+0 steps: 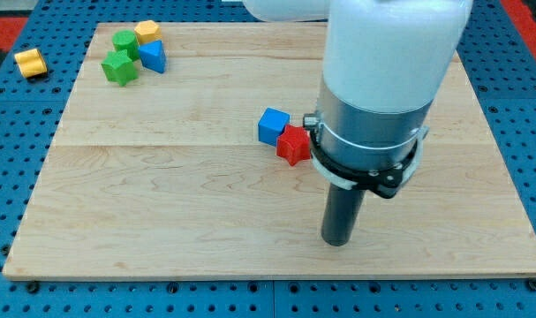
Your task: Separate blue cube and red star
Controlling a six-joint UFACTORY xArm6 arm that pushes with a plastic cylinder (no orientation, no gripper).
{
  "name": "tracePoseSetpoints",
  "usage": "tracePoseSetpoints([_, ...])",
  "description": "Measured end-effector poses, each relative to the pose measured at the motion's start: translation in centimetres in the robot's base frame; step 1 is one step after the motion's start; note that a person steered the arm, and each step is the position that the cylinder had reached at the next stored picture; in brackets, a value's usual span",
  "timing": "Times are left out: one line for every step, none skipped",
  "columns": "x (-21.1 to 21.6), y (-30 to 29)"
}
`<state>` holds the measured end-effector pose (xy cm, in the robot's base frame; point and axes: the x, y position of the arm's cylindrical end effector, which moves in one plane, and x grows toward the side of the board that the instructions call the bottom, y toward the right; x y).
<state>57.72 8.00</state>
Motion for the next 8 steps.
tracePoseSetpoints([0.0, 2.2])
tracePoseSetpoints([-1.3, -3.2])
tracePoseSetpoints([-6.9, -3.3])
tracePoseSetpoints([-12.3, -4.5])
tracePoseSetpoints([-13.4, -10.3])
tracePoseSetpoints([-15.2, -12.7])
tracePoseSetpoints([-17.2, -11.4])
tracePoseSetpoints([-20.3, -10.3])
